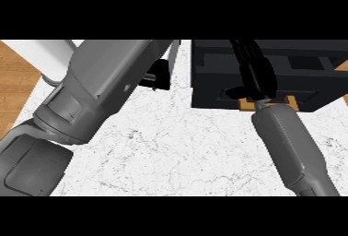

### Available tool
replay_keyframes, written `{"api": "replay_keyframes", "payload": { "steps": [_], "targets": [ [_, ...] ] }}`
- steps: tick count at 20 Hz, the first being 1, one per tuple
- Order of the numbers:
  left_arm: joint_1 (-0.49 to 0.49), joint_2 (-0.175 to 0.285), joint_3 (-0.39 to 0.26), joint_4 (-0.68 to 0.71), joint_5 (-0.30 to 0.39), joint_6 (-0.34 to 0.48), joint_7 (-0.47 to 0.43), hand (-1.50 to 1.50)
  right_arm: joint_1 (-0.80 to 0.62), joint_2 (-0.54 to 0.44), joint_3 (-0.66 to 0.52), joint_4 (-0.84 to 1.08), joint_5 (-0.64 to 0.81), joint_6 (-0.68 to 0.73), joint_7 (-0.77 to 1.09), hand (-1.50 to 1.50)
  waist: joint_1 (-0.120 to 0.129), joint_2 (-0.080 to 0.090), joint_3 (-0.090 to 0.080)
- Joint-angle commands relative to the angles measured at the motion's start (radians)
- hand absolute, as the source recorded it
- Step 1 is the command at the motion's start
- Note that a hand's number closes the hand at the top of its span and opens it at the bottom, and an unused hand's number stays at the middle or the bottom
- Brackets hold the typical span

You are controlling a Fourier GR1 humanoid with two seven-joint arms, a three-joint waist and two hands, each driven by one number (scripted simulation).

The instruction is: Pick up the can, place it into the drawer and close the drawer

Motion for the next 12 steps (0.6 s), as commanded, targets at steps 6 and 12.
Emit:
{"api": "replay_keyframes", "payload": {
  "steps": [6,12],
  "targets": [
    [0.116,0.049,-0.015,-0.112,-0.021,-0.037,0.043,-1.5,-0.244,0.022,-0.079,0.342,0.084,-0.208,0.01,-1.5,0.037,-0.001,-0.001],
    [0.153,0.108,-0.019,-0.19,-0.03,-0.063,0.082,-1.5,-0.366,0.005,-0.138,0.505,0.073,-0.294,-0.021,-1.5,0.054,0.008,0.0]
  ]
}}
